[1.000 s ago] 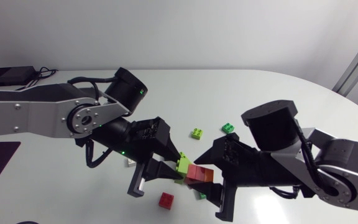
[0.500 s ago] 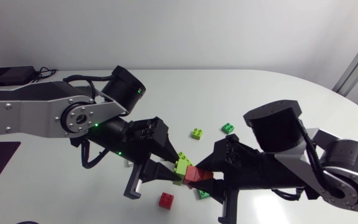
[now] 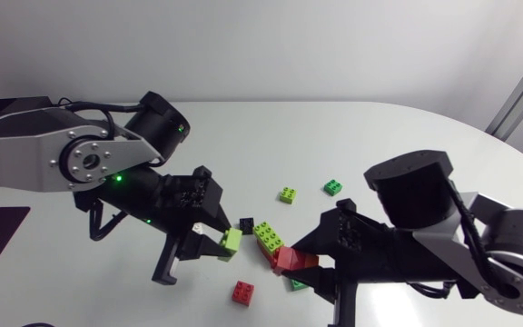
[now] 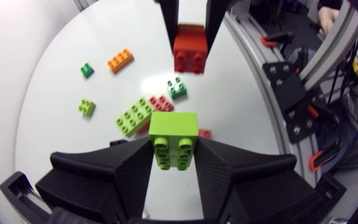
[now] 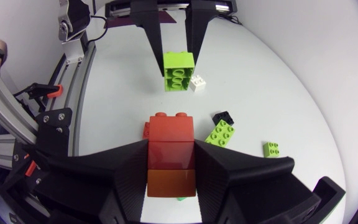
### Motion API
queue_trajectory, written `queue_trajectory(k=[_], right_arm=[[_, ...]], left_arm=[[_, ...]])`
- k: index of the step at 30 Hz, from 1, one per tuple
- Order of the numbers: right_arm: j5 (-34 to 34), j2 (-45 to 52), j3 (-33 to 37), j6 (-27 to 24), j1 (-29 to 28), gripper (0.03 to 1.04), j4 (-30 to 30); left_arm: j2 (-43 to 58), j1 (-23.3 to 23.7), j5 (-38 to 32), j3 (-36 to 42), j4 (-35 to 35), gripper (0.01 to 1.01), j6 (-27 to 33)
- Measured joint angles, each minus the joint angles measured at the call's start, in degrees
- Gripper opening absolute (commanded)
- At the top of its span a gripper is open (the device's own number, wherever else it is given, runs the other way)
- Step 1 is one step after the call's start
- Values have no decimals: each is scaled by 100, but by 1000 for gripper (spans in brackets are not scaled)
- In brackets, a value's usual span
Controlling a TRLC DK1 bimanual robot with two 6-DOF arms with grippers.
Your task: Separate the duplo bricks
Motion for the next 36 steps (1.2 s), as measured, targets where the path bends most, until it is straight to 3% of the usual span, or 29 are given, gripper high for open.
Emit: queue_trajectory(k=[8, 19, 22, 29, 32, 36], right_arm=[[2, -326, -149, -103, -15, 272, -212], [13, -417, -258, -129, -15, 274, -256], [7, -503, -299, -153, -15, 274, -354], [-48, -728, -413, -238, -96, 274, -387], [-96, -822, -431, -238, -142, 274, -393], [-114, -881, -439, -238, -168, 274, -400]], left_arm=[[-116, 7, -2376, -992, 92, 290, 1110], [372, -494, -4111, -1558, 570, 289, 1574], [466, -664, -4240, -1558, 586, 295, 1572], [575, -776, -3998, -1290, 452, 721, 1517], [520, -671, -3377, -951, 232, 843, 1375], [339, -374, -2238, -256, -225, 880, 1051]])
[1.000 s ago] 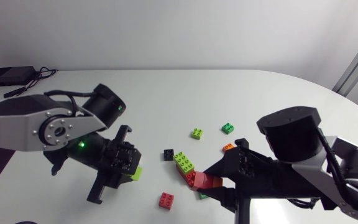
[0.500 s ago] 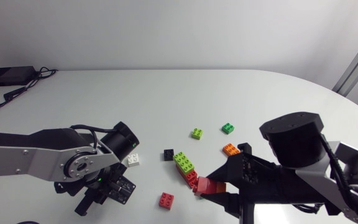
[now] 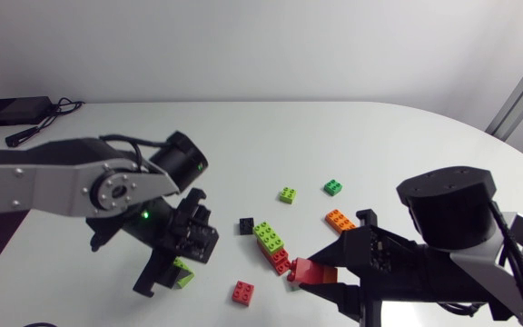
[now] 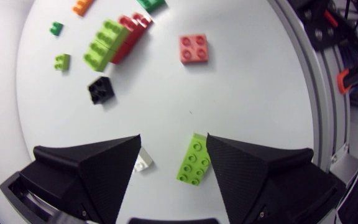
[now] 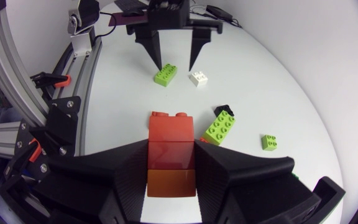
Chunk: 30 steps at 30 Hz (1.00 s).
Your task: Separate the duplo bricks
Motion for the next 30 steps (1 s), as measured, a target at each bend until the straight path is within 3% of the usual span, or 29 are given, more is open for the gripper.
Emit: queue_trajectory(k=[5, 12, 22, 30], right_arm=[[-20, -26, 0, 0, 0, 274, 2], [-20, -26, 0, 4, -2, 274, 28], [-33, 170, 0, 155, -81, 274, 490], [-44, 413, 7, 317, -79, 274, 651]], left_arm=[[-85, 199, 1449, 758, -205, 880, -577], [72, -20, 2658, 1034, -319, 879, -1231], [463, -293, 3329, 1152, -308, 870, -1622], [533, -358, 3534, 1152, 214, 861, -1963]])
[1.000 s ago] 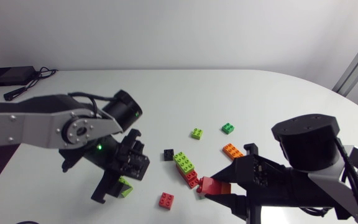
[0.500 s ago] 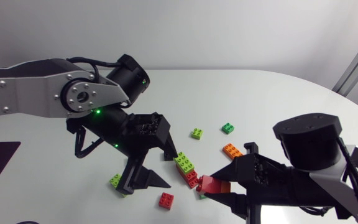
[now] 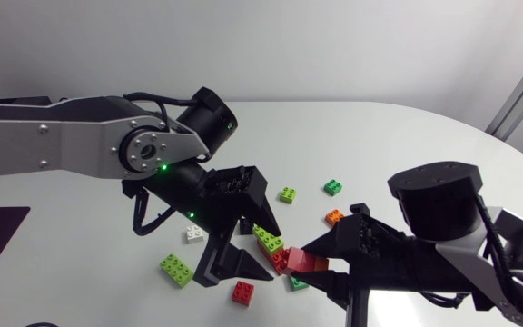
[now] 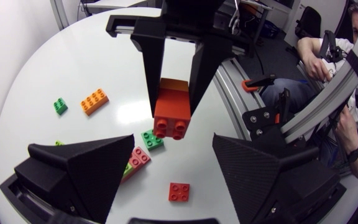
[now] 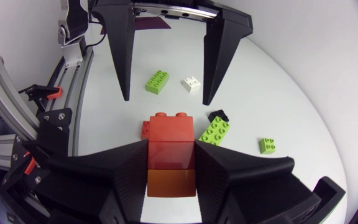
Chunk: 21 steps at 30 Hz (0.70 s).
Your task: Separate the duplo bricks
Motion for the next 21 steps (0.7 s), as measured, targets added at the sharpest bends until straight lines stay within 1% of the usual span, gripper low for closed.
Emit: queue_trajectory(k=[1, 8, 9, 11, 13, 15, 18, 21], right_arm=[[2, 0, 0, 20, 0, 274, 7], [-48, 26, 114, 166, 7, 274, 20], [-79, 26, 140, 188, 9, 274, 22], [-131, 26, 177, 234, 11, 274, 22], [-133, 26, 190, 273, 11, 274, 24], [-133, 28, 190, 293, 11, 274, 22], [-133, 28, 190, 295, 11, 274, 22], [-133, 28, 190, 299, 11, 274, 22]], left_arm=[[4, -9, 9, 2, 28, 841, -20], [107, -57, 127, 0, 188, 834, -142], [111, -57, 127, 0, 216, 808, -146], [111, -61, 146, 0, 282, 807, -203], [111, -63, 149, 0, 317, 761, -249], [111, -63, 166, 0, 323, 748, -251], [111, -63, 170, 0, 380, 646, -251], [111, -61, 210, 0, 385, 590, -254]])
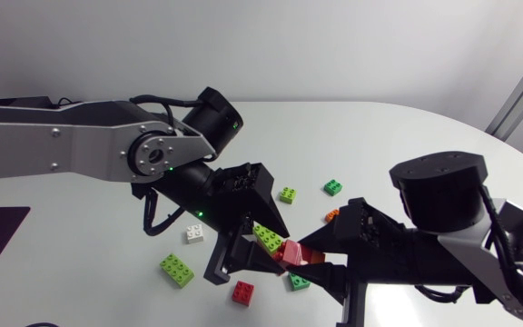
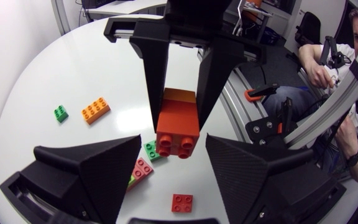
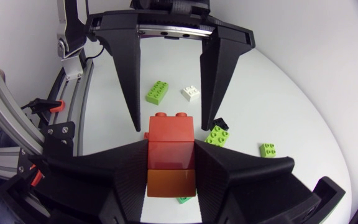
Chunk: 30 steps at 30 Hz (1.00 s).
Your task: Separate the duplo bricks
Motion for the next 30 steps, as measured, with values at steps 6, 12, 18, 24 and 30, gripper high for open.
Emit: queue_trajectory(k=[6, 12, 18, 24, 30], right_arm=[[0, 0, 0, 35, 48, 274, 0], [7, -2, 0, 37, 63, 274, 0], [-2, -4, 0, 76, 74, 274, 0], [-42, -13, 0, 144, 74, 274, -28], [-57, -55, 0, 162, 74, 379, -79]], left_arm=[[0, -2, 85, 0, 4, 462, -2], [0, -33, 94, 0, 15, 403, -2], [0, -83, 107, 0, 20, 346, 4], [0, -118, 105, -4, 17, 302, 26], [0, -140, 107, -4, 20, 300, 26]])
